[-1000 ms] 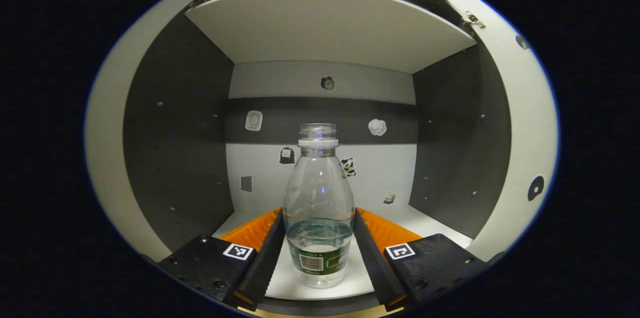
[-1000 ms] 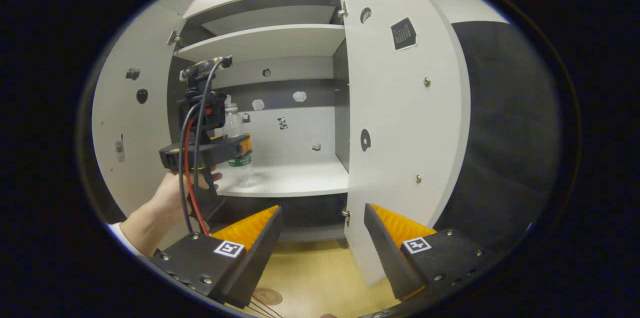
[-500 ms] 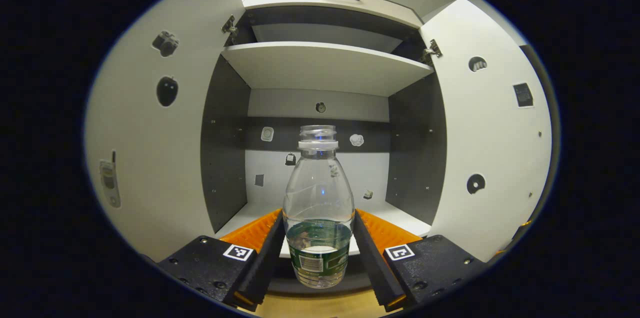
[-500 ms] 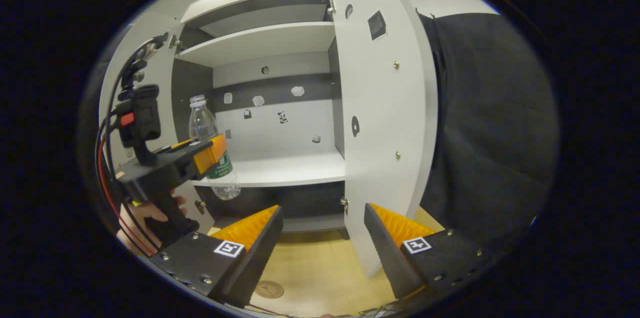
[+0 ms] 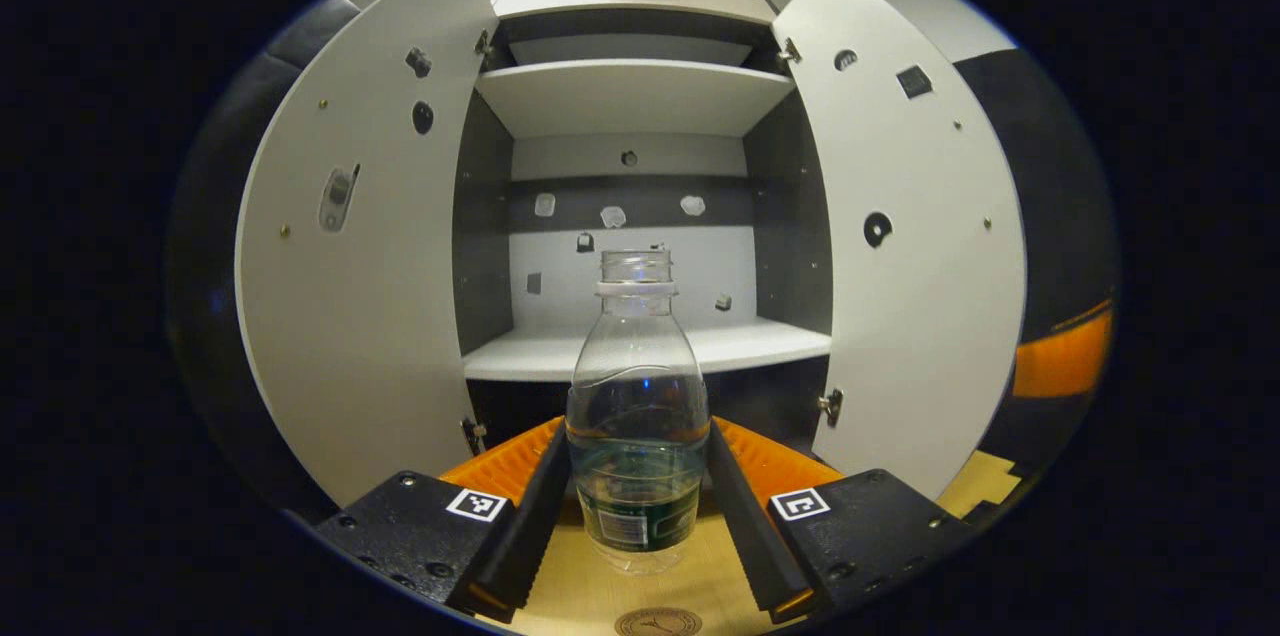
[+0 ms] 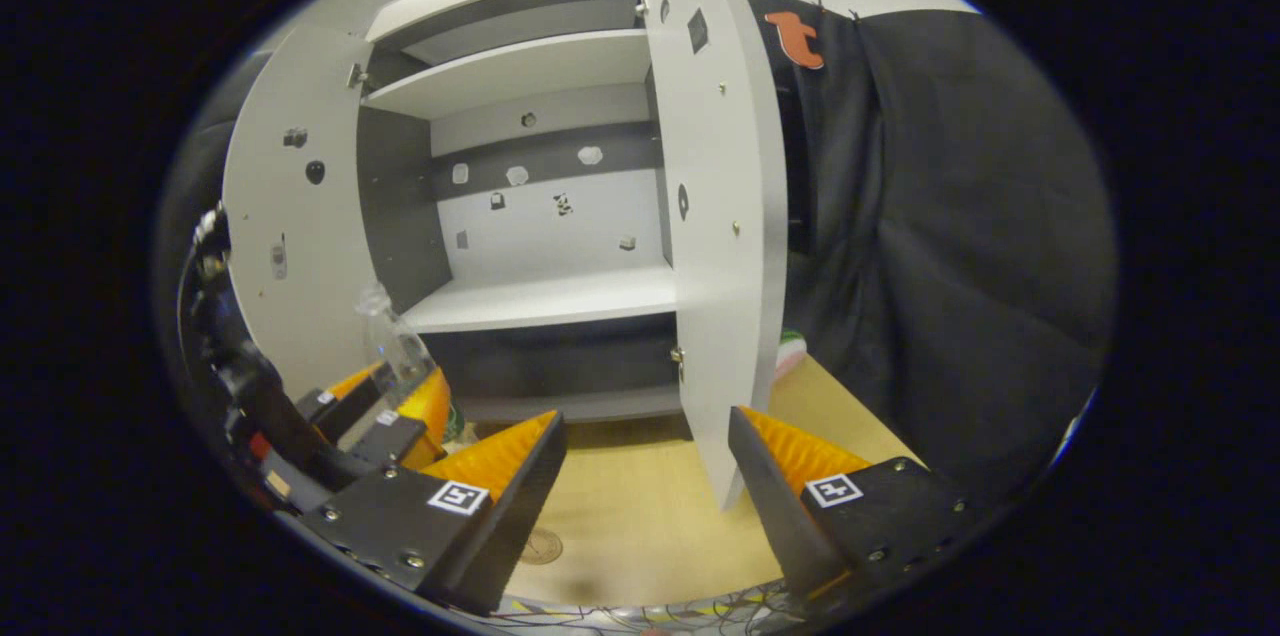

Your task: Grasp the bottle in the cabinet with the left hand and place it on the coaster, then close the right door with the right hand and the left door with the left hand.

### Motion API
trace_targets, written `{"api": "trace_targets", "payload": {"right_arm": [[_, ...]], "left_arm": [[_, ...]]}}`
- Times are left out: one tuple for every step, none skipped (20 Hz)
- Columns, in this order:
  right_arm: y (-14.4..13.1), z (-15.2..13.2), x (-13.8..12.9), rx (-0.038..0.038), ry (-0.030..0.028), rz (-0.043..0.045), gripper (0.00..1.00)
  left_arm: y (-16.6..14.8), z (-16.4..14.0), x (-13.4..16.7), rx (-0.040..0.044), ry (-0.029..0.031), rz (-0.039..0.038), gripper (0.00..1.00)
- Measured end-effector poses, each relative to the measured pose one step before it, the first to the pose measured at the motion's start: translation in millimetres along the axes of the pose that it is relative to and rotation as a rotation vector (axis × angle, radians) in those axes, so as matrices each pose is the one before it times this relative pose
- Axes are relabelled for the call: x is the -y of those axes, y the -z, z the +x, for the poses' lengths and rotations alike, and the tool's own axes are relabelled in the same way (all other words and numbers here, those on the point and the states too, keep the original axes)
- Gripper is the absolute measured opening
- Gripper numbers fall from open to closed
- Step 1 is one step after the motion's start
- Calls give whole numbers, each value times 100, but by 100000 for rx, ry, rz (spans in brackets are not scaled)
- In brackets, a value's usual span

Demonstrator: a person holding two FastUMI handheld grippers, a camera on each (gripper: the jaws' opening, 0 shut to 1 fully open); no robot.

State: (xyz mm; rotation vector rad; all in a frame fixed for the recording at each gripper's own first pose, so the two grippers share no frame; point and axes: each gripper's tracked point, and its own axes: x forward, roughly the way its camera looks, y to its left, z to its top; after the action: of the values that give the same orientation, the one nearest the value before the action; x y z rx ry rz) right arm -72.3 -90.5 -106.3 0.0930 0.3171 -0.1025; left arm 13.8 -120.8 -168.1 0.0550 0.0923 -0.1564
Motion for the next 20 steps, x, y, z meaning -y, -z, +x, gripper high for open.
{"api": "trace_targets", "payload": {"right_arm": [[608,-261,277,-964,261,-381,99],[453,-201,340,-594,406,-576,100],[552,-169,374,-928,444,-483,99],[847,-62,385,-1750,378,-196,100],[1002,5,462,-2210,565,169,99],[1035,119,272,-2420,286,186,95],[912,93,418,-2143,587,214,95],[831,166,276,-1893,293,286,100],[631,192,222,-1478,243,475,100],[603,155,14,-1102,-100,468,96],[433,149,85,-897,10,-44,96],[399,125,91,-657,46,-472,100],[384,155,64,-980,-59,-695,100],[437,38,45,-1127,-24,-544,96],[274,-36,-31,-486,-317,-290,100],[198,-119,-43,-198,-353,-309,100],[107,-125,25,-283,-176,-567,100],[271,56,50,-269,-95,-664,100],[164,17,112,-445,123,-428,100],[275,-41,63,-633,-176,-84,100]], "left_arm": [[1726,-231,377,-1648,194,1251,81],[1885,-135,256,-2473,-25,1422,81],[1369,-28,571,-1078,798,179,81],[1353,-115,439,-1396,524,-22,81],[1280,-11,331,-1702,168,-614,81],[1264,-28,258,-1834,299,-447,81],[1051,-35,233,-1564,42,-279,81],[1178,-39,49,-2133,-452,-134,81],[1081,24,119,-1694,46,-425,81],[1161,10,114,-1996,-64,-218,82],[1026,15,65,-1762,-193,-895,82],[902,70,94,-1404,-53,-818,82],[691,-38,-25,-1075,-493,-745,82],[611,39,-60,-524,-217,-404,82],[427,60,-17,-277,-444,76,82],[364,51,-172,36,-518,805,82],[114,73,-55,346,-256,562,82],[355,61,-74,-307,-361,-176,82],[240,44,-86,-115,-434,178,82],[271,13,-110,-95,-512,248,82]]}}
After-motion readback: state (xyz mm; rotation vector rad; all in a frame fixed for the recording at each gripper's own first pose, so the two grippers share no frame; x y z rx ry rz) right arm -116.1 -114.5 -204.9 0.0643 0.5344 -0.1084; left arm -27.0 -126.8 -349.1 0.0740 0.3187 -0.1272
